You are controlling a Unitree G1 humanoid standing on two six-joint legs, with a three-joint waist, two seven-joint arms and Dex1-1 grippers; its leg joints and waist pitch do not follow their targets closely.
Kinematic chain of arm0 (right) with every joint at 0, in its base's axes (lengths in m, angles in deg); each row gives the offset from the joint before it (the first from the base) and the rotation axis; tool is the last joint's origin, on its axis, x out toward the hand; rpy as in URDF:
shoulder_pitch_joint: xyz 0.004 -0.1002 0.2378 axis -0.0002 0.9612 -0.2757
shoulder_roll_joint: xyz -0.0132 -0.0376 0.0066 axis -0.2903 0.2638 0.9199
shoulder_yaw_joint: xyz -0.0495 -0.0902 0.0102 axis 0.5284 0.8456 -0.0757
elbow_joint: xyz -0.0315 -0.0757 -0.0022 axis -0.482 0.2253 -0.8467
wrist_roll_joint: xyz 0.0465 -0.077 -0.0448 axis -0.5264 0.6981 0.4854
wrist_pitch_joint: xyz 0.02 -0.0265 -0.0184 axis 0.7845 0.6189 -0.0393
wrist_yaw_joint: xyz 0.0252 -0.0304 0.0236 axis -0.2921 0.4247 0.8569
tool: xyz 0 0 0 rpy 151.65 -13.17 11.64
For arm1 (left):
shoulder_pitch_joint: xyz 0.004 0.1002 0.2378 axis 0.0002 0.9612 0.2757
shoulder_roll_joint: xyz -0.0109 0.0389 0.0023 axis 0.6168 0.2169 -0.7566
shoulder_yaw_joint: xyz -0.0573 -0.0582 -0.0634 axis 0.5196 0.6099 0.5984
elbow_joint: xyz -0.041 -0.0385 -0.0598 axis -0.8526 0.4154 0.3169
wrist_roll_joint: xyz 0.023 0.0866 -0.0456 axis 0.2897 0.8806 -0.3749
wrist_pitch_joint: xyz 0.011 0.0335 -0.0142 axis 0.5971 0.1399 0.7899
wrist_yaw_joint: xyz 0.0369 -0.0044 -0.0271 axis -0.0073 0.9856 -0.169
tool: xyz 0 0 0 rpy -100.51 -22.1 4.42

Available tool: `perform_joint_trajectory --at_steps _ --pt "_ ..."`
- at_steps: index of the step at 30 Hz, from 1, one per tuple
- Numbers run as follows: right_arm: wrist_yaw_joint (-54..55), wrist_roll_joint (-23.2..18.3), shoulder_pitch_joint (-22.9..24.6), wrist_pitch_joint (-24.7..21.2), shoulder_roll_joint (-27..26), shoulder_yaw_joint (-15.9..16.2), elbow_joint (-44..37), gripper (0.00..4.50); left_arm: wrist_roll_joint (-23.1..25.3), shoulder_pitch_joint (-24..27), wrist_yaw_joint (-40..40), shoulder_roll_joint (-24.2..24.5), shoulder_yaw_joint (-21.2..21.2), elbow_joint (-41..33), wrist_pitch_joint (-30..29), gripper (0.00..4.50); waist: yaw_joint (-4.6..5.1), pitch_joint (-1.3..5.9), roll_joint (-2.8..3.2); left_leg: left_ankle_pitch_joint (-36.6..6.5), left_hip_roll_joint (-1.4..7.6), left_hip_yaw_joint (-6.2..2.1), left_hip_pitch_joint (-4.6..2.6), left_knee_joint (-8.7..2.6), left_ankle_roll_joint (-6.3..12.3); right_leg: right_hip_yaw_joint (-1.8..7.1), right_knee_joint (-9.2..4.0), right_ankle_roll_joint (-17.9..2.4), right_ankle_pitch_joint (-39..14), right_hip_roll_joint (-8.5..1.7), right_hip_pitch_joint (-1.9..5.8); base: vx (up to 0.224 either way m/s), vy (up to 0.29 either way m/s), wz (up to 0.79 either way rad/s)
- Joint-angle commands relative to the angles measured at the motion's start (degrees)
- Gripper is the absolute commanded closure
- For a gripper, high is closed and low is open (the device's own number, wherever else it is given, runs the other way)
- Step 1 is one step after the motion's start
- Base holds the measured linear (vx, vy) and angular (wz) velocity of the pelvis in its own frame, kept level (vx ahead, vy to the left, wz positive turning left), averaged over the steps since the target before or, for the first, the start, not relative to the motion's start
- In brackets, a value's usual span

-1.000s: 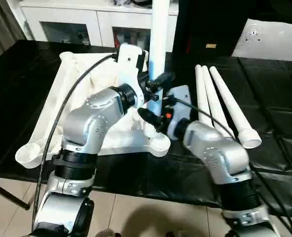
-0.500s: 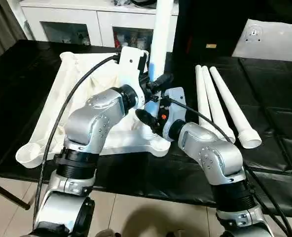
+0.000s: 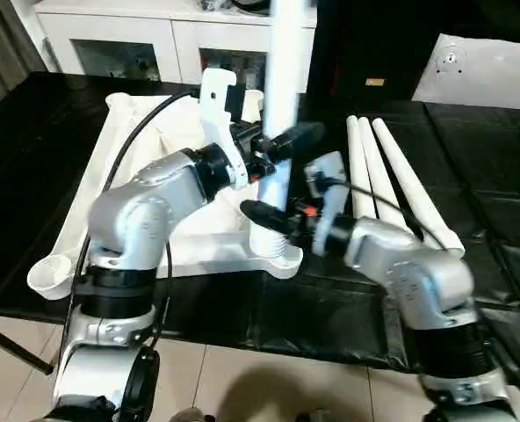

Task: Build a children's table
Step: Insert table leg to table base

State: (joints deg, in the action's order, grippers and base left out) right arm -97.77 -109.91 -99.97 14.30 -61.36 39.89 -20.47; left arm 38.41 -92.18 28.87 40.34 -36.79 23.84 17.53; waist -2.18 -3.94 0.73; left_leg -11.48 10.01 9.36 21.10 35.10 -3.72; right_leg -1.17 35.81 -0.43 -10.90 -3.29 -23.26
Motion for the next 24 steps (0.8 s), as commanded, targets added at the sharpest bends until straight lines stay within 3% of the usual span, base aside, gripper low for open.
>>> perform_joint_trajectory --at_steps 1,8,11,13,19,24 --pt "-2.3 -2.3 -0.4 -0.6 0.8 -2.2 -1.3 2.57 -3.9 0.6 -2.0 -0.2 0.9 -1.8 -2.2 1.47 -0.30 4.38 -0.48 -4.4 1.54 -0.10 -0.01 -3.45 1.25 1.96 -3.99 -13.0 -6.3 -3.14 3.77 0.000 0.000 0.00" --pt "-9.5 -5.5 0.3 -1.6 5.5 -2.9 -2.2 2.57 -6.2 1.4 -4.3 0.6 1.6 -0.9 -3.1 1.47 -0.42 4.44 -0.58 -3.5 1.60 -0.09 0.05 -3.42 2.23 1.89 -4.04 -12.6 -6.9 -3.11 3.80 0.000 0.000 0.00" --pt "-10.9 -5.2 0.6 -1.5 7.4 -1.9 -2.2 2.57 -7.4 1.7 -5.7 0.9 1.9 -1.2 -2.9 1.83 -0.52 4.48 -0.69 -3.4 1.57 -0.07 0.04 -3.35 2.24 1.86 -4.06 -12.6 -7.4 -3.13 3.81 0.000 0.000 0.00" --pt "-11.4 -4.8 0.6 -1.5 8.4 -1.5 -2.0 2.57 -7.0 2.2 -7.3 1.8 1.1 -1.5 -1.8 1.86 -0.55 4.41 -0.66 -3.5 1.61 -0.11 0.02 -3.39 2.33 1.87 -4.19 -12.3 -8.0 -3.14 3.78 0.000 0.000 0.00" --pt "-11.4 -3.3 0.6 -0.5 9.4 -0.7 -1.4 2.57 -4.5 2.9 -9.4 2.9 -1.3 -1.9 1.3 2.54 -0.47 4.51 -0.61 -3.2 1.72 -0.08 -0.10 -3.37 2.15 1.88 -4.07 -12.1 -7.8 -3.10 3.60 0.000 0.000 0.00" --pt "-11.1 -2.6 0.3 0.4 9.6 -0.3 -0.8 2.57 -4.0 3.5 -10.8 3.7 -2.7 -2.0 2.0 2.62 -0.43 4.48 -0.71 -3.5 1.72 -0.06 -0.06 -3.39 2.13 1.88 -4.07 -12.4 -7.6 -3.14 3.66 0.000 0.000 0.00"
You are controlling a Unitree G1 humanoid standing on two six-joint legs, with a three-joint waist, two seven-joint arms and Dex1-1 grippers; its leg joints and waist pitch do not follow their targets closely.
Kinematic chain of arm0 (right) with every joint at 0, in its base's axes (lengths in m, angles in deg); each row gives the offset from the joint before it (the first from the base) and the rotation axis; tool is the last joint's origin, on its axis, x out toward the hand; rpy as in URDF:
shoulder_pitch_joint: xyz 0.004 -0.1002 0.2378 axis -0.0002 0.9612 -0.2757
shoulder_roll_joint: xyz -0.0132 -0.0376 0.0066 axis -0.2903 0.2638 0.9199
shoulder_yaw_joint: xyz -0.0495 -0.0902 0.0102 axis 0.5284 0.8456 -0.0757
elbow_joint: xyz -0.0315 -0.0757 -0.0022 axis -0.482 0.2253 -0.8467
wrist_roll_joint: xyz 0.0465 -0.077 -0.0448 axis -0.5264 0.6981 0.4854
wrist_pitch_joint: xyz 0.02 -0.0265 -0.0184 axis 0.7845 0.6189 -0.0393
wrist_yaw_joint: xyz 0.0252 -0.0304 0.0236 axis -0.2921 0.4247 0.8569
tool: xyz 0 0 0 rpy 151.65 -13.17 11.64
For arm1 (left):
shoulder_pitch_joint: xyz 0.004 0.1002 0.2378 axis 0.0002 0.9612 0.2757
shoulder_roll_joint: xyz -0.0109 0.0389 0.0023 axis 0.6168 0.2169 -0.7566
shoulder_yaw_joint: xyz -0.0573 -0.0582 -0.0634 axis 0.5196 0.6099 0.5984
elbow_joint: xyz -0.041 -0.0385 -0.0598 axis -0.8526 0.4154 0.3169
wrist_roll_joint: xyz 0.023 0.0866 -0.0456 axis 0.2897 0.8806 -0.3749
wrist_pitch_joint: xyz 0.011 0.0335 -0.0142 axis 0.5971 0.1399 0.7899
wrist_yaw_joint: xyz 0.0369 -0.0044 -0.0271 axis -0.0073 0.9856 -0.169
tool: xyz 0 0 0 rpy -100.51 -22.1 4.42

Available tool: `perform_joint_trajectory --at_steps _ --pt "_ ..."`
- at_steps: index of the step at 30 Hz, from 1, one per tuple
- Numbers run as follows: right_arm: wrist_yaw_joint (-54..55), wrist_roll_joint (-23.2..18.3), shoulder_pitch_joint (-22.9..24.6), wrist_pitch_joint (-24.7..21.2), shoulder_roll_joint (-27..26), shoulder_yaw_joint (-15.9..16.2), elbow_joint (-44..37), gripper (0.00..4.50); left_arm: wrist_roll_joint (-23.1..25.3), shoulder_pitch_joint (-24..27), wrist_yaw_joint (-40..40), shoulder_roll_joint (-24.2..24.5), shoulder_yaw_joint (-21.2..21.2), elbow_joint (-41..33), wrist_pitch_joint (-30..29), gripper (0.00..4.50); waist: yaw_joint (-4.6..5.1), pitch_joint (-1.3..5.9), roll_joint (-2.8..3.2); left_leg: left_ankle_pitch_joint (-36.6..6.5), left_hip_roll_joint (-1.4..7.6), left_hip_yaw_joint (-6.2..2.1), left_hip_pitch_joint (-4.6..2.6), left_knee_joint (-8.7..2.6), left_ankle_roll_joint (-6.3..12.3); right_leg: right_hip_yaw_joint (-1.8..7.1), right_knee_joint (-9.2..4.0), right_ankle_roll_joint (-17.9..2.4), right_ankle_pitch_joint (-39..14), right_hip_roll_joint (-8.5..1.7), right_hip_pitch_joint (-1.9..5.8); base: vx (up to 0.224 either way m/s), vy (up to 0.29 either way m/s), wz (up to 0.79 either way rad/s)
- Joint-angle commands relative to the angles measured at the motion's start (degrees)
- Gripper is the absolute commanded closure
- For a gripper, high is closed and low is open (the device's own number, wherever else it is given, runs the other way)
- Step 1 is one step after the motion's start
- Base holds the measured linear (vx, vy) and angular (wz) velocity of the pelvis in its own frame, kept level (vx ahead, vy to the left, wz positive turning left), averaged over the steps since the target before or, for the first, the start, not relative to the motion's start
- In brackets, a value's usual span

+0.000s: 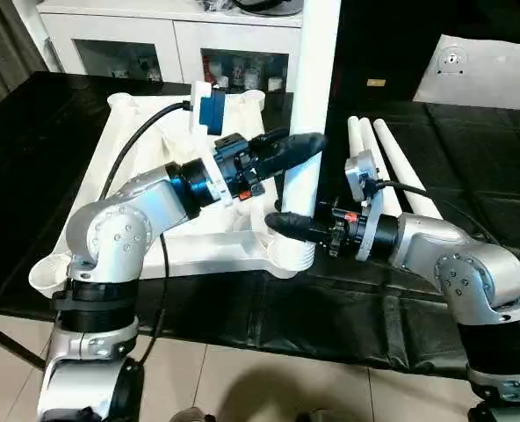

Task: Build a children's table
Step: Insert table leg to table base

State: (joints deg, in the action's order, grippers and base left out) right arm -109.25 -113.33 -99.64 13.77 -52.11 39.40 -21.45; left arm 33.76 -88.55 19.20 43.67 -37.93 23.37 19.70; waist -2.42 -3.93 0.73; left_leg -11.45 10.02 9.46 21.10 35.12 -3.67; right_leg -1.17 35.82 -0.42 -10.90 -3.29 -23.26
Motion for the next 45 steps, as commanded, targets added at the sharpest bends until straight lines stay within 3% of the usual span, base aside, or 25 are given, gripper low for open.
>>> perform_joint_trajectory --at_steps 1,7,11,14,18,22,23,24,32,39,45 --pt "0.5 0.9 0.0 1.1 0.3 0.2 0.2 2.57 0.5 0.0 -1.3 0.4 -1.6 -1.6 -0.1 2.62 -0.22 4.48 -0.69 -3.6 1.69 -0.14 -0.05 -3.40 1.99 1.88 -4.07 -12.5 -7.9 -3.17 3.68 0.000 0.000 0.00" --pt "0.4 1.6 0.1 1.7 0.4 0.6 0.3 2.57 0.1 0.8 -2.4 1.1 -2.6 -2.4 0.1 2.65 -0.22 4.51 -0.74 -3.3 1.73 -0.17 0.00 -3.39 1.93 1.89 -3.96 -12.3 -7.9 -3.18 3.69 0.000 0.000 0.00" --pt "0.8 2.7 0.0 3.0 0.7 1.0 0.7 2.57 4.8 1.8 -5.3 3.2 -6.2 -3.4 5.3 2.65 -0.25 4.43 -0.75 -3.6 1.88 -0.21 -0.07 -3.50 2.19 1.91 -4.14 -11.7 -8.8 -3.28 3.56 0.000 0.000 0.00" --pt "0.8 2.6 -0.2 3.4 0.7 0.9 1.0 2.57 4.6 2.5 -6.2 3.2 -6.1 -3.5 5.9 2.65 -0.13 4.44 -0.71 -3.8 1.79 -0.10 -0.07 -3.46 1.70 1.98 -4.02 -11.8 -8.6 -3.23 3.60 0.000 0.000 0.00" --pt "1.3 4.2 -0.5 4.8 0.9 1.4 1.3 2.57 1.8 1.2 -0.7 1.0 -2.7 -1.8 2.4 2.66 -0.08 4.48 -0.74 -3.8 1.72 -0.06 -0.02 -3.34 1.44 1.94 -3.89 -12.5 -7.8 -3.17 3.65 0.000 0.000 0.00" --pt "3.4 5.4 -1.4 5.6 0.3 0.8 3.0 2.57 3.0 -0.4 3.7 -0.4 -0.8 1.5 3.8 2.66 -0.06 4.46 -0.81 -4.1 1.59 -0.05 -0.05 -3.29 1.62 1.94 -4.14 -12.2 -8.9 -3.06 3.59 0.000 0.000 0.00" --pt "4.0 5.3 -1.6 5.6 0.0 0.4 3.3 2.02 4.1 -0.6 4.6 -0.5 -0.8 2.3 4.5 2.66 -0.10 4.48 -0.94 -4.1 1.60 -0.09 -0.01 -3.30 1.76 1.92 -4.11 -12.1 -8.9 -3.10 3.68 0.000 0.000 0.00" --pt "4.2 5.3 -1.7 5.6 -0.1 0.3 3.3 1.88 4.3 -0.6 4.9 -0.5 -0.8 2.5 4.6 2.66 -0.09 4.52 -1.08 -3.9 1.62 -0.08 0.02 -3.27 1.89 1.93 -4.09 -12.1 -8.8 -3.11 3.69 0.000 0.000 0.00" --pt "11.3 7.6 -2.4 6.4 -3.6 -0.2 3.4 1.41 10.8 -2.4 14.8 -1.6 -0.3 4.8 6.2 2.66 0.24 4.59 -1.11 -3.0 1.58 -0.11 0.04 -3.23 1.95 1.85 -4.09 -11.6 -8.0 -3.03 3.58 0.000 0.000 0.00" --pt "20.3 8.2 -2.4 3.5 -9.0 -0.9 2.7 1.30 13.3 -3.7 20.5 -3.1 -0.3 4.3 6.1 2.66 0.19 4.49 -1.18 -3.3 1.63 -0.09 -0.03 -3.37 1.22 1.89 -4.07 -11.3 -8.7 -3.13 3.44 0.000 0.000 0.00" --pt "30.7 7.6 -3.8 -1.4 -15.2 -5.1 3.5 1.20 14.1 -4.8 26.6 -5.5 0.9 4.2 4.6 2.66 0.36 4.45 -1.11 -3.5 1.54 -0.16 -0.05 -3.52 0.21 1.92 -4.03 -10.7 -8.9 -3.03 3.33 0.000 0.000 0.00"
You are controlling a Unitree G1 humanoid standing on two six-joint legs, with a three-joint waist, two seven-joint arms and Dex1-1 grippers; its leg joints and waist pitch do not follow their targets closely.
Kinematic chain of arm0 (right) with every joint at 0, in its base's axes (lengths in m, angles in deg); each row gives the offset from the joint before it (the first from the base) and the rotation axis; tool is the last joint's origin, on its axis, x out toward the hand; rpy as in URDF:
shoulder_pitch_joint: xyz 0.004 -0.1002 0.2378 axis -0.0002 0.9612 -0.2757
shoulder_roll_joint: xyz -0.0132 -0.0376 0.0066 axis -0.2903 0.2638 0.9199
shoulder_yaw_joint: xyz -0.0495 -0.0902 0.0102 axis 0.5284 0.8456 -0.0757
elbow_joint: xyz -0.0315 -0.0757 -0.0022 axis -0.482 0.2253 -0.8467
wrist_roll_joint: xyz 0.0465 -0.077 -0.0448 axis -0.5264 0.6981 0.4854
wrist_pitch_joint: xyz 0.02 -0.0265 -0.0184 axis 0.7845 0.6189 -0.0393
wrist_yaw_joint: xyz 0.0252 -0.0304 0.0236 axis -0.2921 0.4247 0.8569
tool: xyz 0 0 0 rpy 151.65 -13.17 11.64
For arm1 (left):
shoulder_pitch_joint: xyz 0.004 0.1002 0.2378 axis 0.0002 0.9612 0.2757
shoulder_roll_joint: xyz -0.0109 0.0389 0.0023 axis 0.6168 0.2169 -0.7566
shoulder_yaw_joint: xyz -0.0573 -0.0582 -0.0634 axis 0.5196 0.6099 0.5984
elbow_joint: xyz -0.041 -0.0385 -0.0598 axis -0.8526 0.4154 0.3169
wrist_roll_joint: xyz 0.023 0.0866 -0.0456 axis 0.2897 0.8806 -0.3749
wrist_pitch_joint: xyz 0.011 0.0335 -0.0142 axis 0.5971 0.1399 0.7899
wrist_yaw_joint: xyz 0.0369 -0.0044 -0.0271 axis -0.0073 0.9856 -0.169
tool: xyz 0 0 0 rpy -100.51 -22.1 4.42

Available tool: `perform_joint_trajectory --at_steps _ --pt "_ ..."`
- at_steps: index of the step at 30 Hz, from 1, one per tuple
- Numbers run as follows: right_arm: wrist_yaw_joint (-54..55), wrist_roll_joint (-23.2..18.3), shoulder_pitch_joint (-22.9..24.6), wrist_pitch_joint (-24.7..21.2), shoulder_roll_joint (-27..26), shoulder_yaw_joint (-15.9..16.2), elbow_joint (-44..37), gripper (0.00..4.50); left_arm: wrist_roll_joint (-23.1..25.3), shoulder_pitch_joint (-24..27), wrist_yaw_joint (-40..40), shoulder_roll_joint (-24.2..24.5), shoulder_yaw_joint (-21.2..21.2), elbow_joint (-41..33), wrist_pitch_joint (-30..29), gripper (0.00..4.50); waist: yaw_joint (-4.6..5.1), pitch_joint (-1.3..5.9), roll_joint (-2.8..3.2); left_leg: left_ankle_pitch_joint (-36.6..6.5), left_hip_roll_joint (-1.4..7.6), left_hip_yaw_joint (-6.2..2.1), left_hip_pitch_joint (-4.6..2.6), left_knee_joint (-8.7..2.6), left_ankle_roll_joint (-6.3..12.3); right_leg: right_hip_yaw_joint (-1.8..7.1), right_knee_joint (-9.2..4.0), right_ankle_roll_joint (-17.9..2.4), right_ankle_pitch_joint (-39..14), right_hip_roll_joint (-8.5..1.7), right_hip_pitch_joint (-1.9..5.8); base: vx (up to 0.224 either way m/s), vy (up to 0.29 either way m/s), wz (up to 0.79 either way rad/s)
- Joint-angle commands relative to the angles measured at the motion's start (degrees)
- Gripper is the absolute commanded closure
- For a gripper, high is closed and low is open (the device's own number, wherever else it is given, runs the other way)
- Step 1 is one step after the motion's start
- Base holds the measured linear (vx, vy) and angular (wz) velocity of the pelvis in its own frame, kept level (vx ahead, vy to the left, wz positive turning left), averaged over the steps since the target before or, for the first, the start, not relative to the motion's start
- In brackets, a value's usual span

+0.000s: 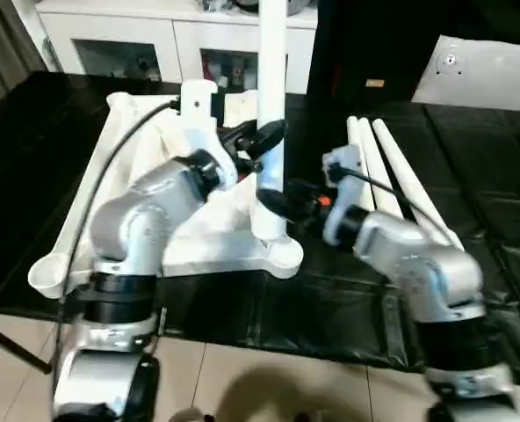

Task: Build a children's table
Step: Insert table leg to table base

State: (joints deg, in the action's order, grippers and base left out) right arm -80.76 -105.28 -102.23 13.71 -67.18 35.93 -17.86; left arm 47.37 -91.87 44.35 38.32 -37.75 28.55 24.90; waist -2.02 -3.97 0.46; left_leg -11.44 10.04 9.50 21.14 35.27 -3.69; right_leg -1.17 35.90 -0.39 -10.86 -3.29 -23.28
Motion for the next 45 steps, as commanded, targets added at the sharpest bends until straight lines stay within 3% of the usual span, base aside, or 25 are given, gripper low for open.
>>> perform_joint_trajectory --at_steps 1,2,8,15,23,34,45 --pt "2.3 -0.6 -1.3 -1.5 -0.2 -1.7 -0.1 1.20 0.5 -1.5 1.5 -0.2 0.7 -0.9 -0.7 2.66 -0.09 4.48 -0.84 -4.0 1.50 -0.22 -0.14 -3.68 -0.07 1.91 -4.20 -10.3 -9.8 -3.07 3.38 0.000 0.000 0.00" --pt "2.7 -1.0 -1.6 -2.1 -0.6 -1.9 -0.1 1.20 0.4 -1.6 1.7 -0.3 0.7 -0.7 -0.8 2.66 -0.11 4.44 -0.67 -4.0 1.47 -0.24 -0.12 -3.69 -0.24 1.92 -4.19 -10.1 -9.9 -3.05 3.39 0.000 0.000 0.00" --pt "2.9 -0.3 -2.5 -3.9 -0.5 -0.6 -0.6 1.20 1.4 -2.0 2.5 -0.7 0.3 -0.3 -0.2 2.66 -0.15 4.52 -0.98 -3.0 1.48 -0.20 0.02 -3.67 -0.06 1.95 -4.07 -9.8 -7.3 -3.04 3.50 0.000 0.000 0.00" --pt "-0.1 2.6 -3.5 -0.7 1.3 3.3 1.8 1.20 2.4 -1.7 0.4 0.4 -3.0 -1.9 -0.1 2.66 -0.22 4.42 -0.97 -3.9 1.55 -0.17 0.01 -3.69 -0.49 2.00 -4.23 -9.4 -9.0 -3.20 3.38 0.000 0.000 0.00" --pt "-2.0 2.1 -4.9 -0.6 1.8 3.1 3.5 1.20 3.7 -1.7 -1.2 1.1 -4.8 -2.1 0.7 2.66 -0.20 4.45 -0.89 -3.4 1.57 -0.21 0.01 -3.66 -0.03 2.00 -4.00 -10.2 -7.6 -3.20 3.49 0.000 0.000 0.00" --pt "-4.8 1.3 -5.2 -0.6 2.5 2.5 4.9 2.37 4.6 -2.0 -3.4 1.8 -6.2 -2.4 1.4 2.66 -0.20 4.50 -0.82 -3.4 1.62 -0.17 -0.04 -3.63 0.15 2.01 -3.98 -11.0 -6.8 -3.23 3.53 0.000 0.000 0.00" --pt "-6.2 1.1 -4.6 -0.6 2.7 3.0 5.1 2.59 3.3 -1.9 -4.3 1.2 -6.2 -3.3 0.4 2.66 -0.24 4.49 -0.85 -3.5 1.64 -0.17 -0.04 -3.63 0.26 2.01 -4.00 -11.3 -7.0 -3.25 3.55 0.000 0.000 0.00"
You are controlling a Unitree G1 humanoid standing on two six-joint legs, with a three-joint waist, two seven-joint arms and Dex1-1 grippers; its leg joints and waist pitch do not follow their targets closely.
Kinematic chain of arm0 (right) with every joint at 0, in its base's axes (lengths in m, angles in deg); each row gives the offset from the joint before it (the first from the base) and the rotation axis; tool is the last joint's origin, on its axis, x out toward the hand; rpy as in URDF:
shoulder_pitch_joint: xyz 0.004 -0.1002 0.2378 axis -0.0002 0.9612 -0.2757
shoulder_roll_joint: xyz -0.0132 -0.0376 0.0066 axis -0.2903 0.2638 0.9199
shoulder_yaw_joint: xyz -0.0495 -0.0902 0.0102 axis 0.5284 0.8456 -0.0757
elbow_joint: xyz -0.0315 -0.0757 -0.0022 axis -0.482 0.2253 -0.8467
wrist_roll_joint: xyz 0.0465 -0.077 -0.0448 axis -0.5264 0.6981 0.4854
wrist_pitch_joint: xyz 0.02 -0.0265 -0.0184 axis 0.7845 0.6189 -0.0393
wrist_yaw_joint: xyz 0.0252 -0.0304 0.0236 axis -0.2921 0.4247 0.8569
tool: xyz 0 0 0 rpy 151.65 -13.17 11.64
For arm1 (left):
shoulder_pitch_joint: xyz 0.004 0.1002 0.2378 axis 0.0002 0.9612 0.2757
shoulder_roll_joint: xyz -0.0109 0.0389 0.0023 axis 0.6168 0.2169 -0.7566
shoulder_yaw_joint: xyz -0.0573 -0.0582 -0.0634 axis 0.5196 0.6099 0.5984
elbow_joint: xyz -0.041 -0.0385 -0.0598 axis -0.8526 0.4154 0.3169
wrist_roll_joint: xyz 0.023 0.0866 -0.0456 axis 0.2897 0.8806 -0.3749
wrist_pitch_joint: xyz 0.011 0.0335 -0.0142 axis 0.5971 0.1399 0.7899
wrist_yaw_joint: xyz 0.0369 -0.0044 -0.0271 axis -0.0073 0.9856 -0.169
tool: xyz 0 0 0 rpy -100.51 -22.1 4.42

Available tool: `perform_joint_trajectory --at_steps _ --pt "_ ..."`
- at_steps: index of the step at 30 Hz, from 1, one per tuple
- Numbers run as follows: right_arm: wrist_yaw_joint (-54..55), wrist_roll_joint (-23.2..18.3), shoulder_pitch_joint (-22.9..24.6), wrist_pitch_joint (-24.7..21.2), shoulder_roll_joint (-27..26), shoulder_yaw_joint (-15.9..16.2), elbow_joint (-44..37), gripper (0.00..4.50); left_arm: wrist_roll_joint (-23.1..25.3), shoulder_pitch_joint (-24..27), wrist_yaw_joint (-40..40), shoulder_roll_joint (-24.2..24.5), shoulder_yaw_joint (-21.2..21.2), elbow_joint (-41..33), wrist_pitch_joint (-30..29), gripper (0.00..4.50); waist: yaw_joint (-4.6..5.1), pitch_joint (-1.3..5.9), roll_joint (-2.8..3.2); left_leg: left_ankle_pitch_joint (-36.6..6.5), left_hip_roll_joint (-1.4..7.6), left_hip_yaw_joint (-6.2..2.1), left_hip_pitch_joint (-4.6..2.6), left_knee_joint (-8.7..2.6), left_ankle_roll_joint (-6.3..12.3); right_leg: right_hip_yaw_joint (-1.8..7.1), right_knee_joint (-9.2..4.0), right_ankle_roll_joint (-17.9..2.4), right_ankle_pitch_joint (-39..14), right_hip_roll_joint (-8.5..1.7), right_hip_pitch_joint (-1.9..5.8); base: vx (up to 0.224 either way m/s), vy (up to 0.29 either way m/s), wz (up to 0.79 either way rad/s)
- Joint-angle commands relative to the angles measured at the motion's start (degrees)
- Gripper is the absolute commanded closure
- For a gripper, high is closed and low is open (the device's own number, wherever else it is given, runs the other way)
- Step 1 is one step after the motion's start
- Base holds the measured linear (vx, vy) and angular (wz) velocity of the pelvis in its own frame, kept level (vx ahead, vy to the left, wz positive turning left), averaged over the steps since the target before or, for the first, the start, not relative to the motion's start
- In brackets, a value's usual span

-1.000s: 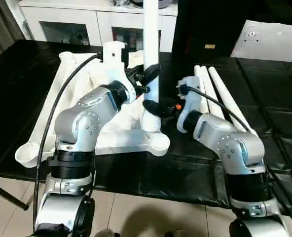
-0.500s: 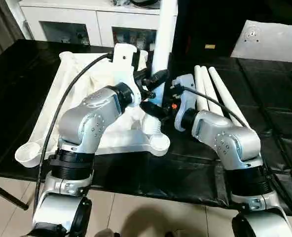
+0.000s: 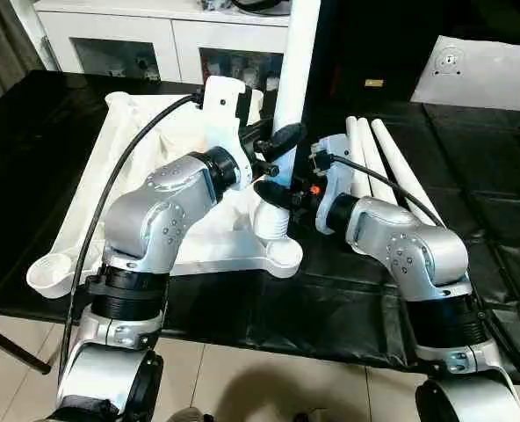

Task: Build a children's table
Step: Insert table leg to table base

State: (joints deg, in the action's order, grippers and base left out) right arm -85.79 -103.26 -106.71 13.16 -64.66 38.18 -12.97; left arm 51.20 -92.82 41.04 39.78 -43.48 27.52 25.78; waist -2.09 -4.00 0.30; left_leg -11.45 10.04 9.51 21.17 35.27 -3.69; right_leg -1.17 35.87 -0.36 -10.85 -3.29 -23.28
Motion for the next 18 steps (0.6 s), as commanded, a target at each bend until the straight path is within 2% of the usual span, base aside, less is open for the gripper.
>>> perform_joint_trajectory --at_steps 1,2,6,9,14,15,18 --pt "-1.2 -0.7 -0.1 -0.1 0.2 0.9 0.2 2.59 -0.4 -1.0 -1.1 -0.2 -0.6 -2.3 -0.4 2.66 -0.17 4.50 -0.74 -3.5 1.64 -0.19 -0.04 -3.65 0.27 2.00 -3.98 -11.3 -7.0 -3.24 3.58 0.000 0.000 0.00" --pt "-1.1 -0.4 -0.1 -0.2 0.3 1.1 0.2 2.03 -0.4 -1.0 -1.2 -0.1 -0.7 -2.3 -0.3 2.66 -0.19 4.53 -0.75 -3.4 1.62 -0.16 -0.07 -3.61 0.32 2.00 -3.96 -11.4 -6.9 -3.24 3.59 0.000 0.000 0.00" --pt "-1.6 -0.5 -0.1 -0.7 0.2 1.1 0.3 1.82 0.0 -0.8 -2.1 0.3 -1.4 -2.6 -0.2 2.66 -0.16 4.50 -0.74 -3.5 1.63 -0.18 -0.05 -3.65 0.42 1.99 -3.98 -11.3 -7.4 -3.25 3.56 0.000 0.000 0.00" --pt "-1.6 -0.2 -0.2 -1.1 0.4 1.3 0.1 1.42 0.1 -0.6 -2.6 0.5 -1.8 -2.8 -0.2 2.66 -0.19 4.51 -0.71 -3.5 1.74 -0.18 -0.09 -3.64 0.38 2.02 -3.94 -11.5 -7.2 -3.30 3.51 0.000 0.000 0.00" --pt "-1.4 0.3 -0.2 -0.8 0.5 1.4 0.5 1.34 0.2 -0.6 -3.0 0.6 -2.2 -2.9 -0.3 2.66 -0.13 4.42 -0.80 -4.0 1.66 -0.16 -0.06 -3.68 0.14 2.01 -4.09 -11.1 -8.5 -3.28 3.52 0.000 0.000 0.00" --pt "-1.5 0.2 -0.3 -0.7 0.5 1.3 0.6 1.61 0.3 -0.6 -3.1 0.7 -2.3 -2.9 -0.2 2.66 -0.12 4.44 -0.76 -3.9 1.68 -0.19 -0.04 -3.70 0.09 2.01 -4.06 -11.1 -8.4 -3.28 3.51 0.000 0.000 0.00" --pt "-1.7 -0.2 -0.3 -0.7 0.3 0.8 0.7 1.73 0.5 -0.6 -3.4 0.9 -2.5 -2.9 -0.1 2.66 -0.11 4.48 -0.75 -3.7 1.68 -0.19 -0.08 -3.69 0.10 2.01 -4.01 -11.1 -7.9 -3.26 3.50 0.000 0.000 0.00"
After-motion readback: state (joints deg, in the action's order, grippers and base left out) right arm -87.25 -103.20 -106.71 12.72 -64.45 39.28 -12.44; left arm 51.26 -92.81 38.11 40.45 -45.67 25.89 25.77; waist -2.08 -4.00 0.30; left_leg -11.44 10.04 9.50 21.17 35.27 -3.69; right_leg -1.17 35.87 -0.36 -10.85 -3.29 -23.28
